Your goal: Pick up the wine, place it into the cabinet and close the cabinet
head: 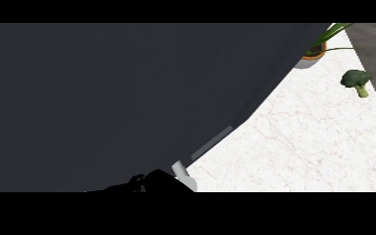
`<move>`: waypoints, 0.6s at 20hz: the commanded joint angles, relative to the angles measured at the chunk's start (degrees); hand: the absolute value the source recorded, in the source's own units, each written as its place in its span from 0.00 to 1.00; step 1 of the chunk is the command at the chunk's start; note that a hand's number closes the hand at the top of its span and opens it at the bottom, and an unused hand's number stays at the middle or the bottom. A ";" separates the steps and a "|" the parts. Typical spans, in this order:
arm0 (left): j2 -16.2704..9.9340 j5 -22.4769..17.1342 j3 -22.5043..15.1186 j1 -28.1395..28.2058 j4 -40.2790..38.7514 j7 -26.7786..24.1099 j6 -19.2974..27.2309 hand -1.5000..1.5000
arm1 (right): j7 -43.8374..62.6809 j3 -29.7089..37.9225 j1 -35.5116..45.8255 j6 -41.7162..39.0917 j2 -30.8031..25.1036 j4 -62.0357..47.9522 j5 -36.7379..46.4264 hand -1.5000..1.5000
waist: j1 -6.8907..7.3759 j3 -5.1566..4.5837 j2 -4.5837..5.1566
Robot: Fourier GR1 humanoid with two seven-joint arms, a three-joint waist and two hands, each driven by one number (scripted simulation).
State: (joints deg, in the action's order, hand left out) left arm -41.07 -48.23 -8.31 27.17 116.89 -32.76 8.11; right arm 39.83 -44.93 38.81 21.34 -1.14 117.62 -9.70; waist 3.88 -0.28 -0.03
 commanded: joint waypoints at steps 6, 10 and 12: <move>-1.98 -4.42 5.36 -0.09 -1.66 1.62 -6.01 0.00 | -6.99 8.51 26.87 3.85 1.12 -26.60 -13.86 1.00 | 0.66 0.09 0.58; -3.97 -7.78 10.44 0.54 -2.40 2.90 -8.75 0.00 | -11.61 12.45 33.51 0.32 1.13 -37.79 -18.92 1.00 | 0.66 0.13 0.65; -3.07 -7.19 9.30 -0.78 -2.93 3.09 -8.33 0.00 | -13.30 12.68 35.37 -1.57 1.13 -41.42 -26.55 1.00 | 1.09 0.10 0.96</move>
State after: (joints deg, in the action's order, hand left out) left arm -44.03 -54.15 -0.20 27.51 114.93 -30.75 0.65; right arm 30.33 -34.85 69.02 22.90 -0.08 84.75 -27.94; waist 4.91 -0.19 0.59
